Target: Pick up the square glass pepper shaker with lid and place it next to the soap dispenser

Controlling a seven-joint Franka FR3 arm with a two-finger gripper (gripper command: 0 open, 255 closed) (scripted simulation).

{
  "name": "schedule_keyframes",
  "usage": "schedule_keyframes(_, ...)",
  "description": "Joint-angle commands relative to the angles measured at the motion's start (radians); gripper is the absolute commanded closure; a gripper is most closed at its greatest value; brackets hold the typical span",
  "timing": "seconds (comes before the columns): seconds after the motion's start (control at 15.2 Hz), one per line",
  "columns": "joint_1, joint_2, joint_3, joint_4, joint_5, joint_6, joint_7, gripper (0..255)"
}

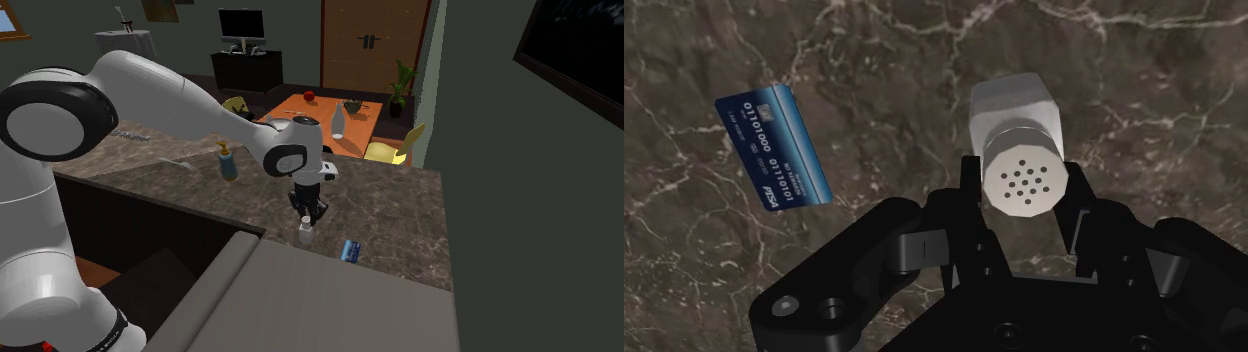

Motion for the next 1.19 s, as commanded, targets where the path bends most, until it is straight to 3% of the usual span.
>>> schedule_keyframes(0.0,0.0,0.001,0.0,0.0,0.0,0.0,0.0,255)
schedule_keyframes(1.12,0.006,-0.104,-0.007,0.103,-0.027,-0.205,0.017,255)
